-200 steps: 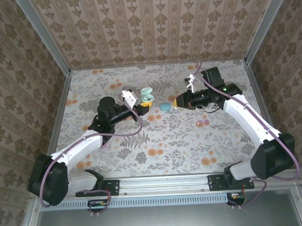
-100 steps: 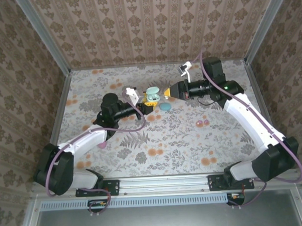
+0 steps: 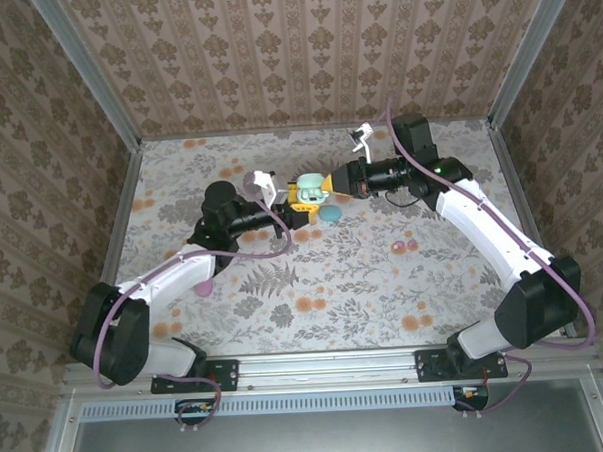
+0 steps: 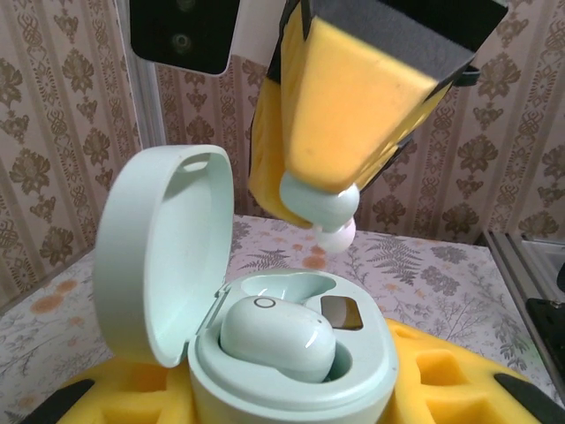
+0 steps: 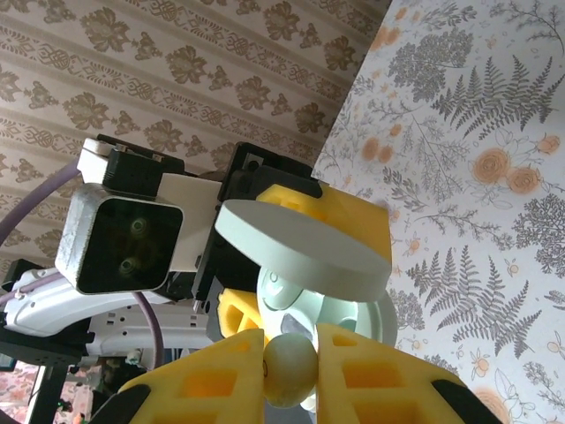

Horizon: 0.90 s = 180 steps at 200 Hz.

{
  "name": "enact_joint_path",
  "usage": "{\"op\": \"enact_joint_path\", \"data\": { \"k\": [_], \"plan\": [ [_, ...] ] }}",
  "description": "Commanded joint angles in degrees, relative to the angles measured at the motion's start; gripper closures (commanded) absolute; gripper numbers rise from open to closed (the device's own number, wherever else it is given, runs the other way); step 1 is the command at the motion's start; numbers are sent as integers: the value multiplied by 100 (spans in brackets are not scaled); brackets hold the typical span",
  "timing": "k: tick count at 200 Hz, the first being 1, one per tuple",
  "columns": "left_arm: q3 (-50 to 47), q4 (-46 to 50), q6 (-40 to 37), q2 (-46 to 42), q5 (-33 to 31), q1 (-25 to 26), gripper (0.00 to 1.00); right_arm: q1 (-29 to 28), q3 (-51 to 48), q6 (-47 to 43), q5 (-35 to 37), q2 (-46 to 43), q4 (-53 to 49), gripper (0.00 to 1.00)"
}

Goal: Insert the wireless bluetooth earbuds into the charging case

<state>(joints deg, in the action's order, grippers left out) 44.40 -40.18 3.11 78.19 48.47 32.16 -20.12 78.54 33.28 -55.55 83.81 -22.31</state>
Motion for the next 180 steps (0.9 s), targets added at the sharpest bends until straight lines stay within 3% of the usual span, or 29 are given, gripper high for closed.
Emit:
{"op": "enact_joint_path", "data": {
  "k": [1,129,180],
  "plan": [
    [189,-255,154,73,227,-17,80,-68,156,57,-118,86,211,81],
    [179,-262,163,12,253,-8,80,-107,158,-100,523,207,-47,81],
    [179,-288,193,3,230,-8,80,-254,379,-387,469,363,-456,77]
  ]
}}
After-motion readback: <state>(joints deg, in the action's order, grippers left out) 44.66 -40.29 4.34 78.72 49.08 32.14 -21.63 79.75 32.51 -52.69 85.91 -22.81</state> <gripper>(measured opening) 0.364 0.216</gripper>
